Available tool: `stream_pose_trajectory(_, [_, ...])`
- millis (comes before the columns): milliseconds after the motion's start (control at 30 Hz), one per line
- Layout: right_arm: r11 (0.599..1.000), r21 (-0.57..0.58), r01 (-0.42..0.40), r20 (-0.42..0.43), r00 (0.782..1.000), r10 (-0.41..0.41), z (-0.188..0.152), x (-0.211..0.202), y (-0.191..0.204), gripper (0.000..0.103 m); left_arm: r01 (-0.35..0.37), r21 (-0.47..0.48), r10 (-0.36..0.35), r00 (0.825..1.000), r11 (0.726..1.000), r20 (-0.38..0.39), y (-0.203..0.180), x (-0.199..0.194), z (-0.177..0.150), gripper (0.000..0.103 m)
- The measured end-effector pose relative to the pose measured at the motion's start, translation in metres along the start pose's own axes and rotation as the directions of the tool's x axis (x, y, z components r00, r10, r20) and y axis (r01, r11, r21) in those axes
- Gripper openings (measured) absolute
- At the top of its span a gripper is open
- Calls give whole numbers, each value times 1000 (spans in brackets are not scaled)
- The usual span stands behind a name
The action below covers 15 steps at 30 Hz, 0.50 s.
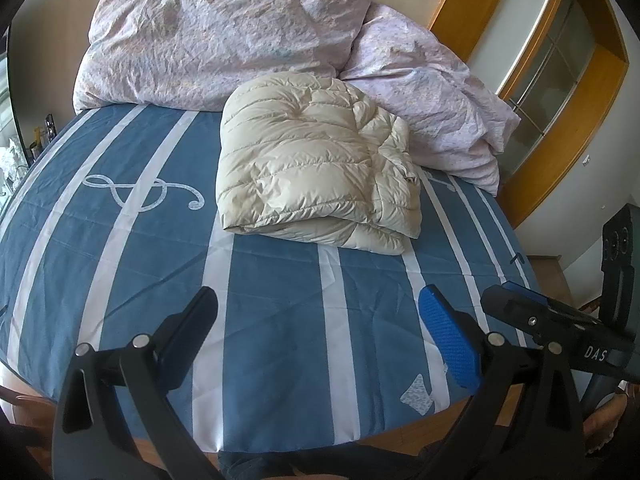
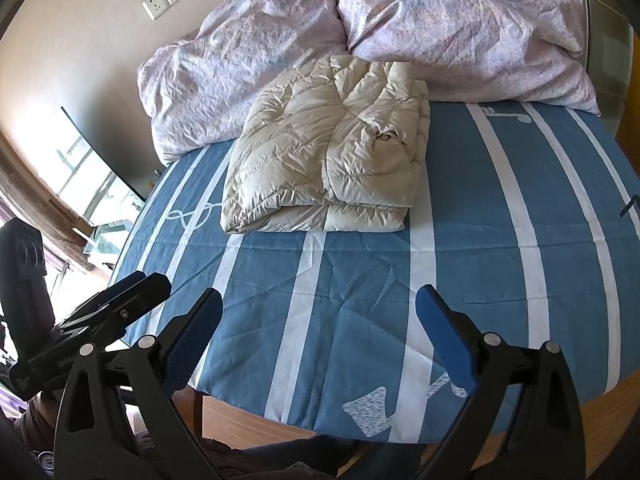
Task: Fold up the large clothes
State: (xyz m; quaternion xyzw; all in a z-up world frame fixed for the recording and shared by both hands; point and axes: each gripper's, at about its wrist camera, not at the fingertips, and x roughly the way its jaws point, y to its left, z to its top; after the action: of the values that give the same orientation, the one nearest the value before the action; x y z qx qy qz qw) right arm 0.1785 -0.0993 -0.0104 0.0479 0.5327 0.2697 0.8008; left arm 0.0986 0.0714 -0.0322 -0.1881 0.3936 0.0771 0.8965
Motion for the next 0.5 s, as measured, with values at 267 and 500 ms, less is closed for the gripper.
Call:
stream_pose_trajectory(267, [1000, 0, 0, -1, 1000, 0, 0, 1, 1, 99, -2, -1, 2, 1000, 1000, 1, 1, 1, 0, 100])
stream_pose_trajectory(500, [1000, 5, 2, 0, 1000, -2, 0, 2, 2, 99, -8, -6, 8, 1000, 1000, 0, 4, 1, 1, 100])
